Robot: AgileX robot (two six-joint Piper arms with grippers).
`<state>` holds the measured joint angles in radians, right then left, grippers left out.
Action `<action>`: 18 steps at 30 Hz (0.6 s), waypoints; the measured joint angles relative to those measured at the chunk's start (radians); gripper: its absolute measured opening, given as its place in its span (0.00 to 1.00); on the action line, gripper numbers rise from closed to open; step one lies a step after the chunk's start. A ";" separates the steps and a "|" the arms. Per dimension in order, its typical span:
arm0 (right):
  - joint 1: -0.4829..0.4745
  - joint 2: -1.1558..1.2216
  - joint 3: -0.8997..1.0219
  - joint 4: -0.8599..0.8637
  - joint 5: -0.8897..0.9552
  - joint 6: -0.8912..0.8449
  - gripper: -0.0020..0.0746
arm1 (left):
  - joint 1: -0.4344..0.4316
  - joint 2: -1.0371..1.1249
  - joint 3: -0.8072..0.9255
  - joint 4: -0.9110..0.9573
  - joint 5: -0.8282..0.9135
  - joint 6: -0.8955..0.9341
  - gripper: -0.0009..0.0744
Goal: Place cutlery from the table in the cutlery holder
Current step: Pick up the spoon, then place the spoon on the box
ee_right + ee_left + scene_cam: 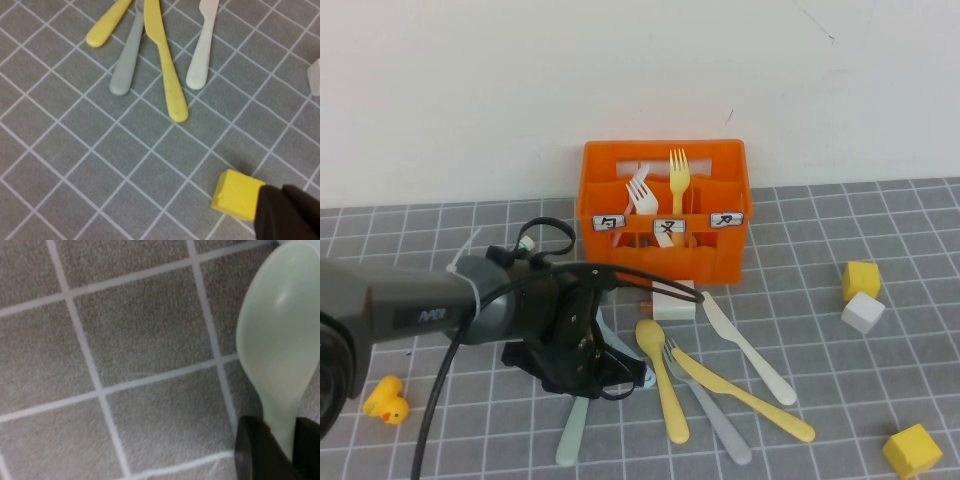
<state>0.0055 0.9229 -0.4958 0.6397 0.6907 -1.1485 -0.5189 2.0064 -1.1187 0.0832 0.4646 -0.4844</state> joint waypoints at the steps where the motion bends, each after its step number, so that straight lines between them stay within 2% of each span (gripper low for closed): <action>1: 0.000 0.000 0.000 0.000 0.000 0.000 0.02 | 0.000 -0.002 0.000 0.002 0.008 0.002 0.15; 7: 0.000 0.001 0.000 0.000 0.000 -0.002 0.02 | 0.000 -0.096 0.000 0.038 0.088 0.002 0.15; 12: 0.000 0.001 0.000 0.000 0.000 -0.002 0.02 | 0.000 -0.269 0.000 0.084 0.110 0.004 0.15; 15: 0.000 0.001 0.000 0.000 0.000 -0.002 0.02 | 0.002 -0.376 0.000 0.163 0.004 -0.031 0.15; 18: 0.000 0.001 0.000 0.002 0.001 -0.002 0.02 | 0.032 -0.447 0.000 0.263 -0.200 -0.114 0.15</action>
<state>0.0055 0.9235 -0.4958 0.6416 0.6913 -1.1506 -0.4866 1.5593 -1.1187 0.3463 0.2649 -0.5986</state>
